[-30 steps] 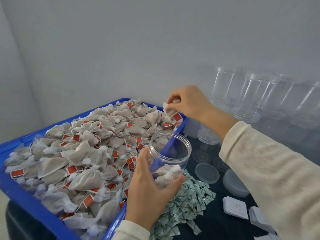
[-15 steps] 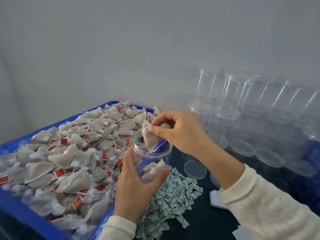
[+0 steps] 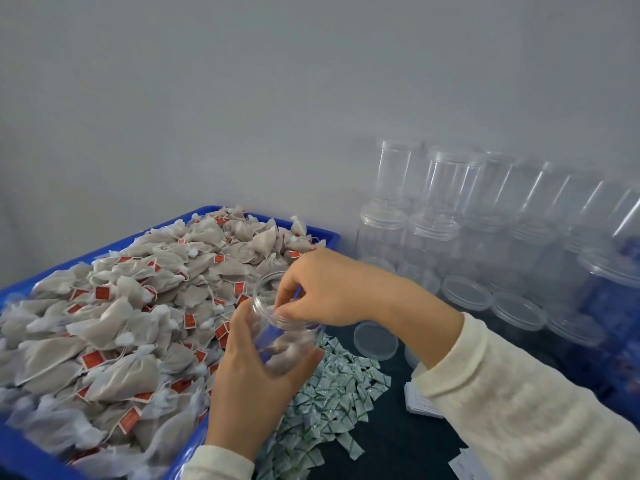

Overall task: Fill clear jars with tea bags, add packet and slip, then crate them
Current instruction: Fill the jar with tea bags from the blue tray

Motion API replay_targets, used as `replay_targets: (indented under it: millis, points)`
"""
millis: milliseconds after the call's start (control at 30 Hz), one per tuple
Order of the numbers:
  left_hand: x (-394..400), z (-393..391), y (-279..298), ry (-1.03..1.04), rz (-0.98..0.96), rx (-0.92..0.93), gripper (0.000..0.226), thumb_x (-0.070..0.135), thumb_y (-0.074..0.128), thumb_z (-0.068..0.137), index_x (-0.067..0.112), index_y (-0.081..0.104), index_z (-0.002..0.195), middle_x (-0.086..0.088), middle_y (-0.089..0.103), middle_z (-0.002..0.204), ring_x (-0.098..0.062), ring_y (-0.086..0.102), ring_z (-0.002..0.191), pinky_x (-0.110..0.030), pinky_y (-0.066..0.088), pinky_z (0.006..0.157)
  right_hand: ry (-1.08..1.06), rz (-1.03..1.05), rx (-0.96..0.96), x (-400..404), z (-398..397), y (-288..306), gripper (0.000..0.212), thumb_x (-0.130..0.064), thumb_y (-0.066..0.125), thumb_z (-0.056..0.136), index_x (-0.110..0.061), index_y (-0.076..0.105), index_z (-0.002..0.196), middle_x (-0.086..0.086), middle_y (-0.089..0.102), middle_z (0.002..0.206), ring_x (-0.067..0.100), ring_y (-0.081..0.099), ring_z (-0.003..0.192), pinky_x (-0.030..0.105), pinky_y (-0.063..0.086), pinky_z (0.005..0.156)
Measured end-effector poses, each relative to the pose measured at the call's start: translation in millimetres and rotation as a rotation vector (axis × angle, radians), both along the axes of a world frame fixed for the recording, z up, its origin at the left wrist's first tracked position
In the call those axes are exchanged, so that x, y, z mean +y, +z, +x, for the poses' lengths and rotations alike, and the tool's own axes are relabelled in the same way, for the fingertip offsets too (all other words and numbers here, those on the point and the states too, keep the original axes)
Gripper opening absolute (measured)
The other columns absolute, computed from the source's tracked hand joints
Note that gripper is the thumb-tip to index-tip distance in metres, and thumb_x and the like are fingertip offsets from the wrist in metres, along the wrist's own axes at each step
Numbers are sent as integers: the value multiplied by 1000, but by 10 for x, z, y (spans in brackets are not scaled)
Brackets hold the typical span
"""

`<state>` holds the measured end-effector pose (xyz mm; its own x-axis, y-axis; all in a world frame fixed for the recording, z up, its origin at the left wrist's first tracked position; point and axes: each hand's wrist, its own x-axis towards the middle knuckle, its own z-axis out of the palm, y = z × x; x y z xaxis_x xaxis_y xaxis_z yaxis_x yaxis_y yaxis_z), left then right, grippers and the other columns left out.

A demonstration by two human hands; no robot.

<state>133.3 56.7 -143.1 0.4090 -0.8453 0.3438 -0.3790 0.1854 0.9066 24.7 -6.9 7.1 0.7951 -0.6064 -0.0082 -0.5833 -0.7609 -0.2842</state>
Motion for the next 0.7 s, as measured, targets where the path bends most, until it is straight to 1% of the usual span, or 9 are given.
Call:
replay_targets:
  millis: [67,100,233,333,400,467,533,633,700]
  points:
    - [-1,5,2,0,-3,-8,106,73,73,48,44,22,137,18,60,118,11,60,91,-24,53,73,-11,39,107,7,56,-1,28,-22,52,95,-5,74,94,4,69,82,17,58,70,24,46,64]
    - [-1,5,2,-3,-11,-9,105,73,73,47,45,23,136,22,60,114,13,60,90,-21,52,70,-2,51,166,4,80,9,30,-20,49,96,-2,72,89,5,64,75,18,51,63,26,43,60]
    - [-17,7,-25,-3,-34,-37,100,60,81,54,43,24,135,27,61,108,19,57,90,-7,48,60,64,81,359,-32,141,90,38,-14,45,97,-20,53,61,-9,48,59,7,41,53,12,36,46]
    - [-23,11,-51,7,-22,-92,103,53,84,58,41,19,138,18,59,118,21,55,92,-6,45,60,117,111,460,-79,192,90,27,-24,49,100,-18,60,75,-11,52,67,5,46,59,7,37,47]
    - [-19,15,-55,-1,-24,-92,105,55,83,58,40,19,140,15,60,123,12,60,91,-12,47,67,133,146,498,-115,218,78,20,-28,50,100,-17,64,90,-10,57,76,3,50,67,12,39,56]
    - [-9,8,-41,-15,-22,-82,106,58,82,56,40,20,140,13,60,124,6,62,93,-18,49,70,136,175,526,-138,238,72,22,-29,51,100,-15,67,106,-8,61,89,6,55,78,15,40,66]
    - [3,-5,-22,-19,-16,-78,106,60,81,55,40,19,139,14,59,125,9,59,93,-15,46,68,144,188,547,-157,257,63,26,-29,51,99,-15,67,115,-9,61,93,6,55,82,16,40,70]
    - [17,-16,18,-12,-4,-80,106,67,76,52,44,17,137,18,53,123,18,50,88,-11,40,66,142,214,564,-203,283,28,20,-26,51,99,-16,68,95,-15,62,74,-1,57,70,19,40,65]
    - [21,-15,26,-8,-3,-88,107,71,72,49,44,17,137,17,54,122,16,50,90,-16,41,68,123,263,556,-239,301,-8,23,-20,50,99,-17,64,81,-11,62,67,1,58,63,21,41,62]
